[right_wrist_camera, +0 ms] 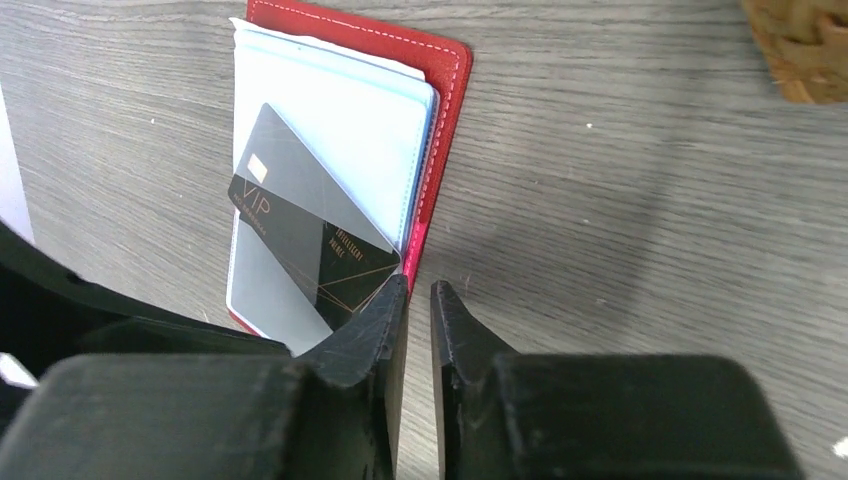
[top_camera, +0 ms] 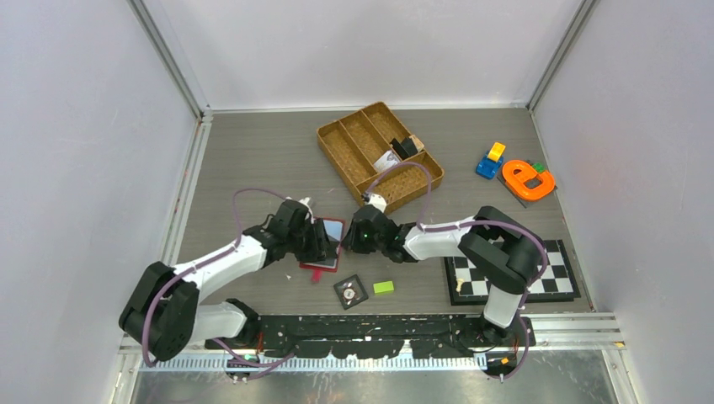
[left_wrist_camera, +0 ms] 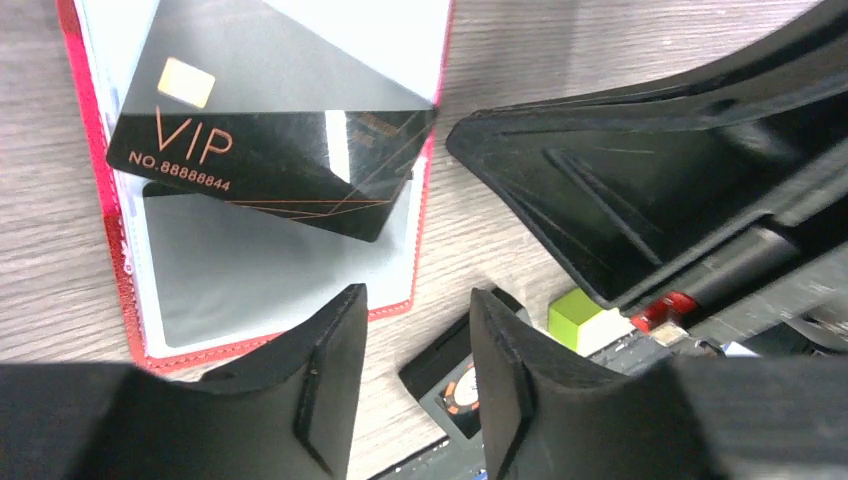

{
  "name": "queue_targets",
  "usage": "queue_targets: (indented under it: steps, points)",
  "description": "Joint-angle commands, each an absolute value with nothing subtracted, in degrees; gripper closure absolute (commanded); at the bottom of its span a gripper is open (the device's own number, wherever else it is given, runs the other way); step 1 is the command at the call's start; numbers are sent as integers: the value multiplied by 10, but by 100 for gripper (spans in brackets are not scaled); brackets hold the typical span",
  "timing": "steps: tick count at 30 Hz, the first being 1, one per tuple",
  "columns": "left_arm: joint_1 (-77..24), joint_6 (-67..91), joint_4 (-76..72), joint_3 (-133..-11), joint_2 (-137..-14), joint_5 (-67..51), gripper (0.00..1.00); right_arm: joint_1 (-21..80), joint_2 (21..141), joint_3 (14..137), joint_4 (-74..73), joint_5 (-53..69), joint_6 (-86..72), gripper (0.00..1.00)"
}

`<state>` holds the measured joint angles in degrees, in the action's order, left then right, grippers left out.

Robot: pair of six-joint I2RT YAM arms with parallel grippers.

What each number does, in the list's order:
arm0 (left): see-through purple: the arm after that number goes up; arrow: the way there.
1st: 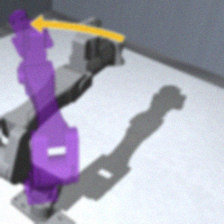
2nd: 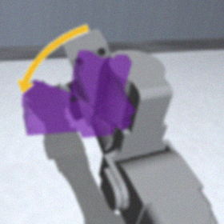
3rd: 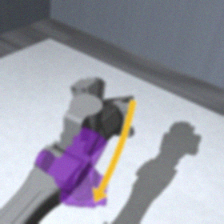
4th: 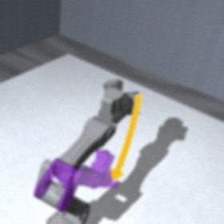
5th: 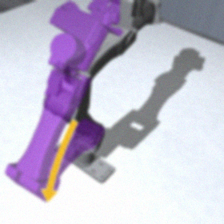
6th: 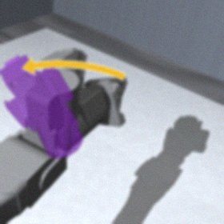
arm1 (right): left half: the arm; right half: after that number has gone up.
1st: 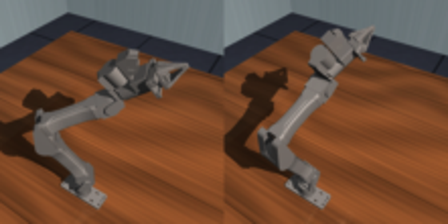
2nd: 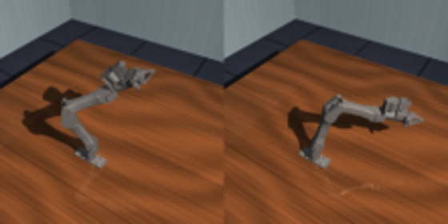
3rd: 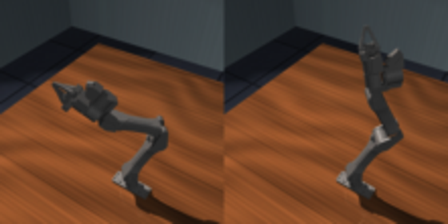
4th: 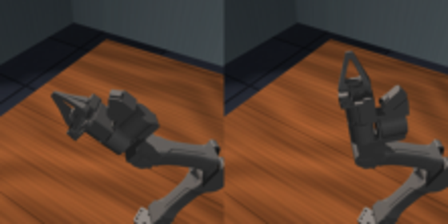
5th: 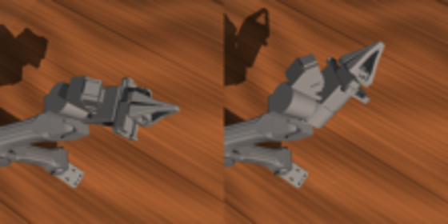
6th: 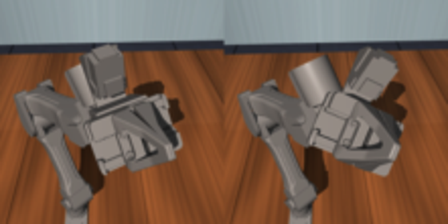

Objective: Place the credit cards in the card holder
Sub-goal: Move the card holder to the center of the board.

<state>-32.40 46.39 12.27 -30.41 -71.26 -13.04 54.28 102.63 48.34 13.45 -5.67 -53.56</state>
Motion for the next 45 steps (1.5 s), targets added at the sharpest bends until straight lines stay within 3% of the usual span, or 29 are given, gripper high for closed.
queue_targets:
  steps: [1,8,19,32,45]
  points:
    - [-303,404,203,-376,-673,-123,53,545,975,488,103,-86,-518,78]
    - [-199,338,205,-427,-718,-118,49,546,984,497,110,-57,-540,68]
    - [-167,307,139,-462,-837,-101,48,546,1020,516,125,-41,-555,69]
    - [-166,301,122,-458,-887,-92,66,546,1044,541,125,-44,-548,76]
    - [-166,305,119,-454,-892,-104,72,547,1050,548,112,-51,-545,81]
